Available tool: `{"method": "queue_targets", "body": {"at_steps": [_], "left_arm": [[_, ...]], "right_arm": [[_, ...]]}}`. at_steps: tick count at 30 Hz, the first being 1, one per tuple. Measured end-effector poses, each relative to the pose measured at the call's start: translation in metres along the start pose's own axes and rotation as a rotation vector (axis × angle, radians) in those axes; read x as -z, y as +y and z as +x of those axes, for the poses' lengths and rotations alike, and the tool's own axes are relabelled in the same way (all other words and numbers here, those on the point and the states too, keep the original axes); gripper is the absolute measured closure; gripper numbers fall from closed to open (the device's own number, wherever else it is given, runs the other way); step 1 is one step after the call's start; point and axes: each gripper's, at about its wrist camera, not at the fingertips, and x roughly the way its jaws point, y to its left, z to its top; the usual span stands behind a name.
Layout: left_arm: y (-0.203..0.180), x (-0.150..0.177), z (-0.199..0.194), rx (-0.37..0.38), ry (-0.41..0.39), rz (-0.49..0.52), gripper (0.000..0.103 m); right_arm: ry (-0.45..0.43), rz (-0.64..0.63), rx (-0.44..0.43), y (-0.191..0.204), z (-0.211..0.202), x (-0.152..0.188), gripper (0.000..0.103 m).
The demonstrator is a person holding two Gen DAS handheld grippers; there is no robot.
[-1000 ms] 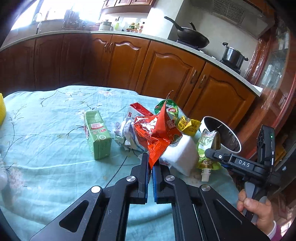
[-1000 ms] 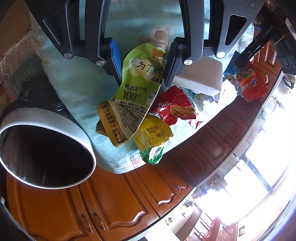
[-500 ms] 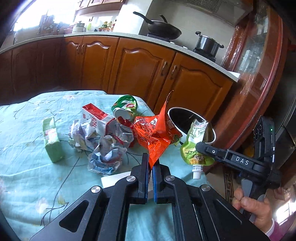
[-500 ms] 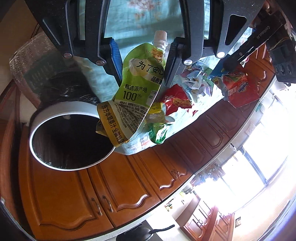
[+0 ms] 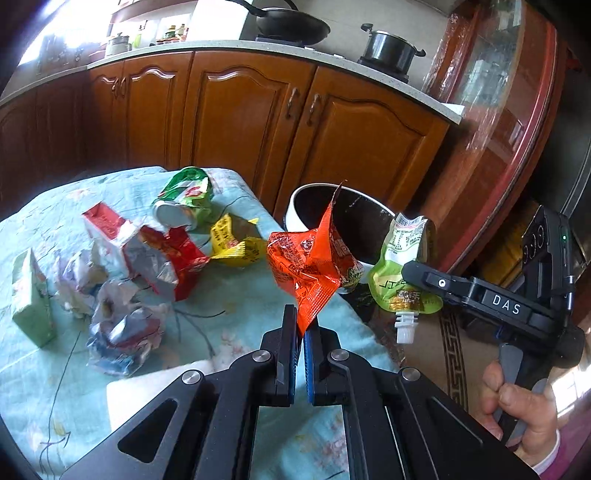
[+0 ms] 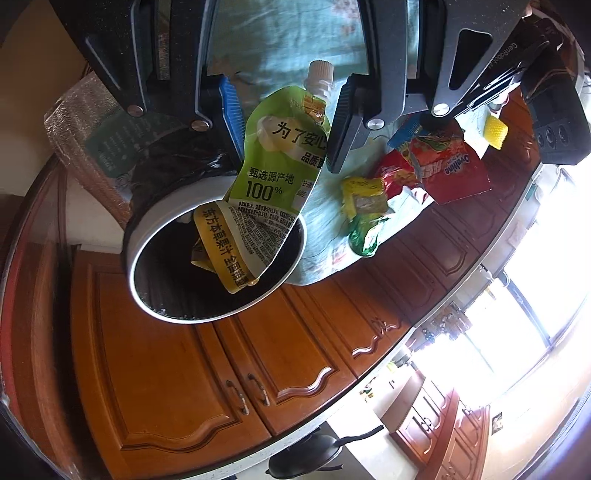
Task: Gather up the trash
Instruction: 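Carry the pouch and the red chip bag over the bin opening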
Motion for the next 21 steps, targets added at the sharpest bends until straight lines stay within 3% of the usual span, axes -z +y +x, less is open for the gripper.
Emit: {"method": "queue_targets", "body": {"at_steps": [21], "left_arm": [[-0.053, -0.069, 0.108, -0.028, 0.096, 0.096, 0.101]], "right_arm": [[-0.011, -0.020, 0.071, -0.050, 0.012, -0.058, 0.060]]}}
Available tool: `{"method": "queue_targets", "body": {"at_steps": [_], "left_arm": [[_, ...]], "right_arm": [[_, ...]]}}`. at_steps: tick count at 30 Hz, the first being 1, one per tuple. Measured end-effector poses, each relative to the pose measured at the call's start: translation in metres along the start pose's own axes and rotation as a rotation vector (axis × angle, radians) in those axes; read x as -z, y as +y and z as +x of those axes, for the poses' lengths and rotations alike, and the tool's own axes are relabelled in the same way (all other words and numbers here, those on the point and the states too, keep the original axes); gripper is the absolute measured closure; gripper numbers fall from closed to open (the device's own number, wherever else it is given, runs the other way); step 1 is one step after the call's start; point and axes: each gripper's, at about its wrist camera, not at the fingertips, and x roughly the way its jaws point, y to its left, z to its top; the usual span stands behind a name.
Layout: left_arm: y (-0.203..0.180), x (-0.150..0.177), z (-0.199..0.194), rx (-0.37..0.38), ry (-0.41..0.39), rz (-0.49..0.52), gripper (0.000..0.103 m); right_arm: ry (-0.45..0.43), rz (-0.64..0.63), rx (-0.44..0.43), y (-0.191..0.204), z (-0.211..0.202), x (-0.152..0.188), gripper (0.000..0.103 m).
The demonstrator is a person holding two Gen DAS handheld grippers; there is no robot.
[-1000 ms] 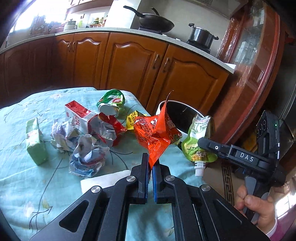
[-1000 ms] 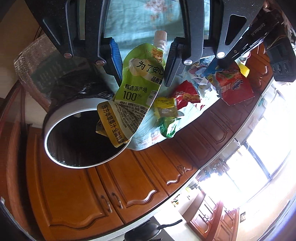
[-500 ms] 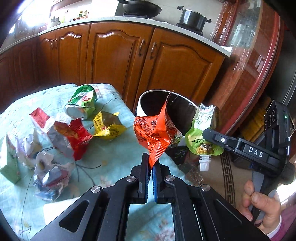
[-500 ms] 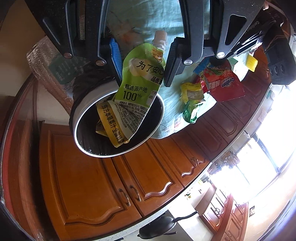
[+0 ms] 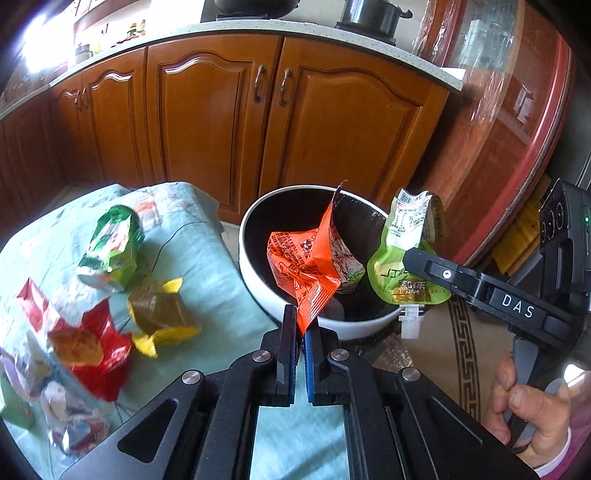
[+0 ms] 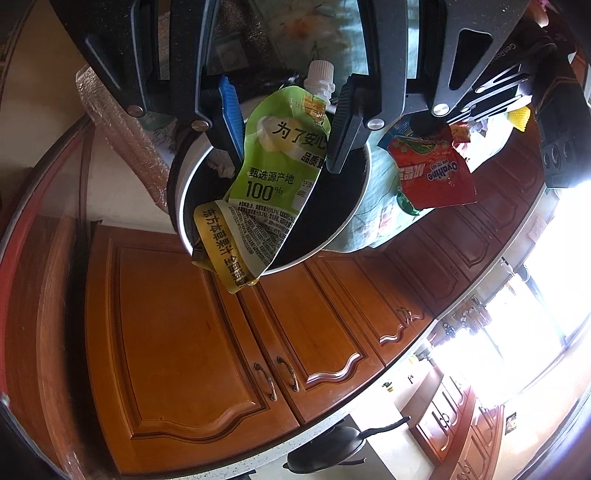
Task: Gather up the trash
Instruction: 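Carry the pouch and the red chip bag over the bin opening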
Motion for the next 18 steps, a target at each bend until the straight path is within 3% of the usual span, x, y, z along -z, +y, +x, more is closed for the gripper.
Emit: {"method": "queue_targets", "body": {"at_steps": [15, 18], "left_arm": [[-0.014, -0.028, 0.050, -0.034, 0.068, 0.023, 0.101], [-0.015, -0.030, 0.057, -0.036, 0.078, 0.021, 0.091]], "right_arm": [[0.064, -0.022, 0.016, -0.013, 0.023, -0.020, 0.059], [0.077, -0.020, 0.020, -0.015, 0.026, -0.022, 0.058]]}}
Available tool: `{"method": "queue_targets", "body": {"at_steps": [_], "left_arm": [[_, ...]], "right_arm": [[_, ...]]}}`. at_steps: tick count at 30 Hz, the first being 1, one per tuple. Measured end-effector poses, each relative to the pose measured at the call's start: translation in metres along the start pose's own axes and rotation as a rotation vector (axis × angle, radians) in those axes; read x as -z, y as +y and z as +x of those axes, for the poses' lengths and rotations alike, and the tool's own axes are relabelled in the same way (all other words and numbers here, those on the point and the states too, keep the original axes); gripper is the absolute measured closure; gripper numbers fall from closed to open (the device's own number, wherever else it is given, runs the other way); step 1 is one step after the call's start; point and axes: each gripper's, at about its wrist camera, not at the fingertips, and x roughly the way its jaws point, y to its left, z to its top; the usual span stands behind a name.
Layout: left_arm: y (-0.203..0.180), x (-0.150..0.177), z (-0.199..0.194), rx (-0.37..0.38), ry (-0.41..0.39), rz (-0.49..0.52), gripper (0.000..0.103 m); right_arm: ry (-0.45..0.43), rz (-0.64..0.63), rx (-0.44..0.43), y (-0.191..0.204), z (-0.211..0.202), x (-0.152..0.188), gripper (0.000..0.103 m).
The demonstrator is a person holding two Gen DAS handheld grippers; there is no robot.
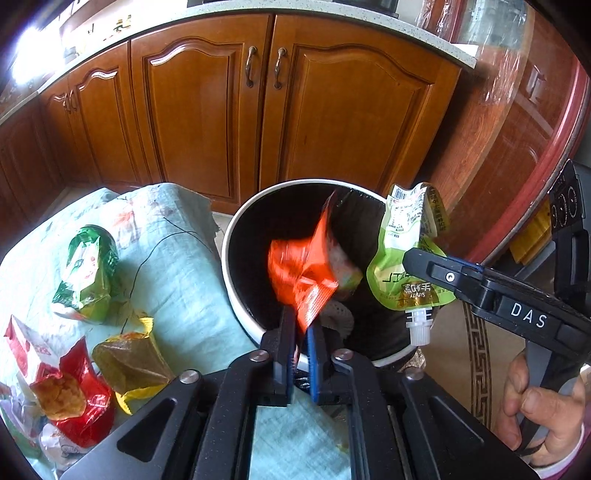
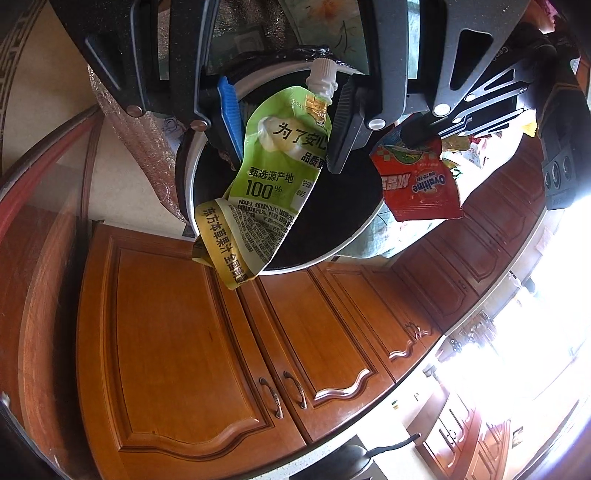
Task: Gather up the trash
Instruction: 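Carry the pouch and the red chip bag over the bin opening, then open both tools to drop the pouch and chip bag into the bin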
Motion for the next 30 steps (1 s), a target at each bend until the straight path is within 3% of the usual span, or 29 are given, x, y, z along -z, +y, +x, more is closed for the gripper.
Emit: {"method": "queue_targets", "body": {"at_steps": [2, 5, 9, 12, 18, 30], "left_arm": [[0.002, -0.001, 0.002, -0.006, 0.000, -0.019, 0.068], [0.003, 0.003, -0.006, 0.008, -0.031, -0.036, 0.055], [0.008, 0.012, -0.021, 0.018, -0.066, -0.060, 0.051], [0.013, 0.028, -0.035, 0.020, -0.089, -0.087, 0.047], [0.029, 0.061, -0.067, 0.022, -0.122, -0.131, 0.046], [0.067, 0.131, -0.138, -0.024, -0.159, -0.214, 0.045]], "right_arm": [[0.003, 0.004, 0.005, -0.003, 0.003, -0.003, 0.056], [0.003, 0.022, -0.003, -0.007, 0.003, -0.005, 0.055], [-0.020, 0.039, -0.013, -0.009, -0.003, -0.001, 0.044], [-0.035, 0.049, -0.026, -0.006, -0.009, 0.002, 0.043], [-0.064, 0.071, -0.066, 0.006, -0.021, 0.024, 0.031], [-0.047, 0.082, -0.140, 0.043, -0.032, 0.075, 0.030]]}}
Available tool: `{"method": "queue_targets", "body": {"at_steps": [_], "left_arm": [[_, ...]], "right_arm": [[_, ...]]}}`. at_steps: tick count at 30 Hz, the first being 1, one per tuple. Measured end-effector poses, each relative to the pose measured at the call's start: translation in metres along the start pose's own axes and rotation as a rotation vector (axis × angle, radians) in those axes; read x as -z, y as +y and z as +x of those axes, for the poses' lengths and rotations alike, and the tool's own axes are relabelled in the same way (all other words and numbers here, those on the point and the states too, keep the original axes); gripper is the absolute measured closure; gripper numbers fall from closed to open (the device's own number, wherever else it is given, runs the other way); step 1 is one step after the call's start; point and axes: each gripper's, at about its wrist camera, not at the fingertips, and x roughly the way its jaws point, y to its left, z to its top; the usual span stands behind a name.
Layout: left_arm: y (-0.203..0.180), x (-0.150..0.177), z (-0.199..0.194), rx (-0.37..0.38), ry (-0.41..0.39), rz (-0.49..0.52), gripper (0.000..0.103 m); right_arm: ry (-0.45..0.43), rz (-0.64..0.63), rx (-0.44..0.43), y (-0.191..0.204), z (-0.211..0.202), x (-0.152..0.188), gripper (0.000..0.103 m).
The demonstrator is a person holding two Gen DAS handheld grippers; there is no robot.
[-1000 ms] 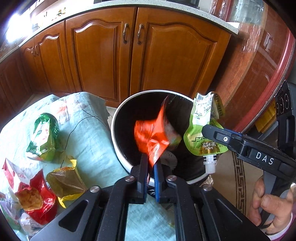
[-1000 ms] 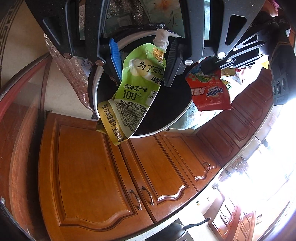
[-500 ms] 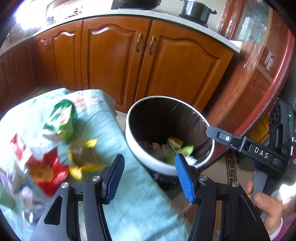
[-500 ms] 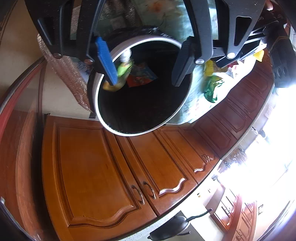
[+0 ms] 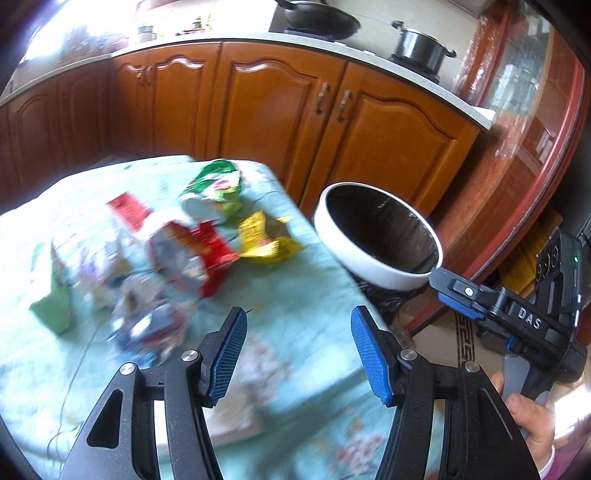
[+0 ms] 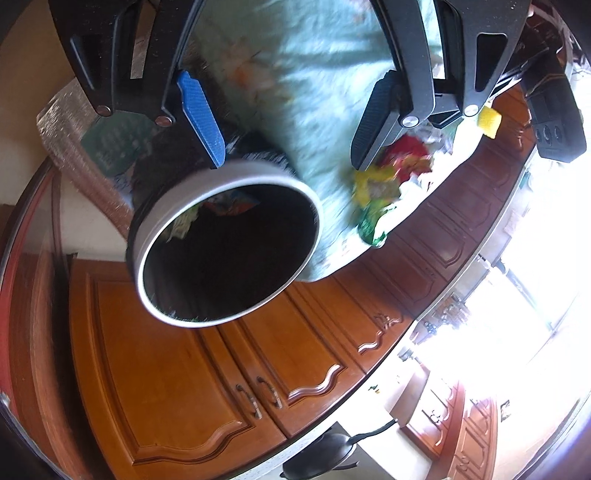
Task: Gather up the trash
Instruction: 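Open both tools to drop the pouch and chip bag into the bin, then grasp the white foam block with the right tool while the left tool grasps the green milk carton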
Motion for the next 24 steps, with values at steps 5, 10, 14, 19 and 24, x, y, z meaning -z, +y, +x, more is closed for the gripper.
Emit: {"method": "queue_targets", "body": {"at_steps": [5, 10, 14, 19, 24], "left_arm": [[0.022, 0.017, -0.028, -0.029, -0.013, -0.043, 0.045], [0.043, 0.029, -0.051, -0.054, -0.030, -0.082, 0.045], [0.060, 0.040, -0.067, -0.085, -0.044, -0.111, 0.045], [0.087, 0.050, -0.082, -0.112, -0.048, -0.170, 0.045], [0.108, 0.052, -0.090, -0.140, -0.050, -0.217, 0.045]], "right_arm": [[0.022, -0.018, -0.023, 0.020, -0.001, 0.021, 0.030], [0.058, -0.052, -0.049, 0.042, 0.001, 0.043, 0.030], [0.083, -0.077, -0.072, 0.060, 0.004, 0.057, 0.030], [0.121, -0.137, -0.106, 0.085, 0.011, 0.074, 0.030], [0.161, -0.212, -0.160, 0.108, 0.019, 0.089, 0.030]]}}
